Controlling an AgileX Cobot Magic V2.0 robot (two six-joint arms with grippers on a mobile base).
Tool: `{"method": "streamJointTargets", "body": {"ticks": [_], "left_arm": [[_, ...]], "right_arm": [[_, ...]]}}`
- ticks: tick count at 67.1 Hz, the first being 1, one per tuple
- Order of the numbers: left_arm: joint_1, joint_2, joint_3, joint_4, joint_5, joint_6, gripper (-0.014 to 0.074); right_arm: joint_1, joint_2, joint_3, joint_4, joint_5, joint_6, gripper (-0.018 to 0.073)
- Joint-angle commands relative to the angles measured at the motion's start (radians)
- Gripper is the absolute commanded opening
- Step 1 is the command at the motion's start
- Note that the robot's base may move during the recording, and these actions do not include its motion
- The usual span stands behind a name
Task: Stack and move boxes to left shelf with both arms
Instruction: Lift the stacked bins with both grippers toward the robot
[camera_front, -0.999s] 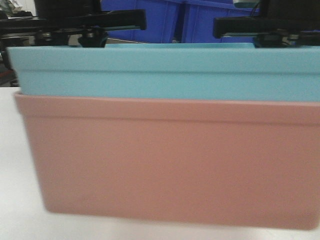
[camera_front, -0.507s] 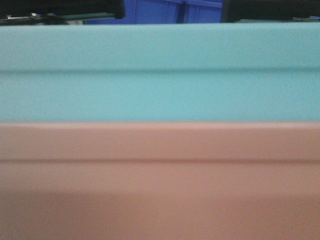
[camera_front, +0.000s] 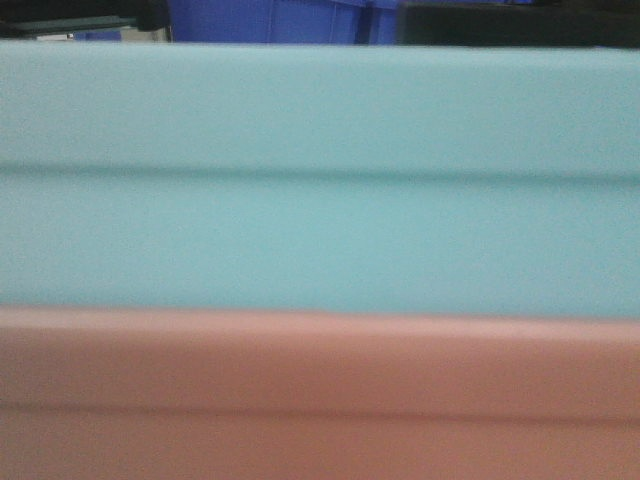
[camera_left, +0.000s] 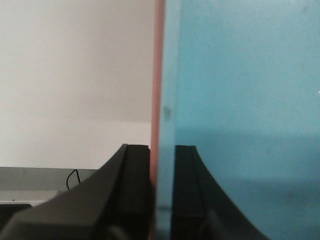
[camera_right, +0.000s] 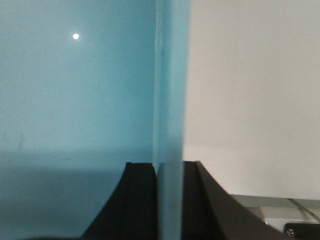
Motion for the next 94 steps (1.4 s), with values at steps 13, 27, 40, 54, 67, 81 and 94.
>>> {"method": "streamJointTargets", "body": {"ticks": [13,27,40,54,67,81,94], "left_arm": [[-0.01,-0.043,-0.032,-0.009,0.081,-0.017,-0.0012],[-0.01,-0.043,-0.032,-0.009,0.081,-0.017,-0.0012],[-0.01,-0.043,-0.032,-0.009,0.08,-0.017,-0.0012],[-0.01,-0.043,-0.032,-0.009,0.08,-0.017,-0.0012],[0.018,-0.043,-0.032,-0.009,0.08,-0.017,-0.0012],[0.018,-0.043,-0.032,-0.009,0.08,-0.017,-0.0012],[0.018,-0.043,-0.032,-0.009,0.08,-0.017,-0.0012]], "right_arm": [[0.001,-0.037,-0.027,-0.038,0.0,0.005,0.0066],[0.001,-0.037,-0.027,-0.038,0.001,0.005,0.0066],[0.001,-0.037,-0.029,-0.038,0.024,0.005,0.0066],[0.001,-0.037,-0.029,-0.038,0.032,0.005,0.0066],[0.001,-0.037,-0.029,-0.038,0.032,0.005,0.0066],[0.001,-0.037,-0.029,-0.038,0.032,0.005,0.0066],[0.001,-0.037,-0.029,-0.038,0.032,0.005,0.0066]]}}
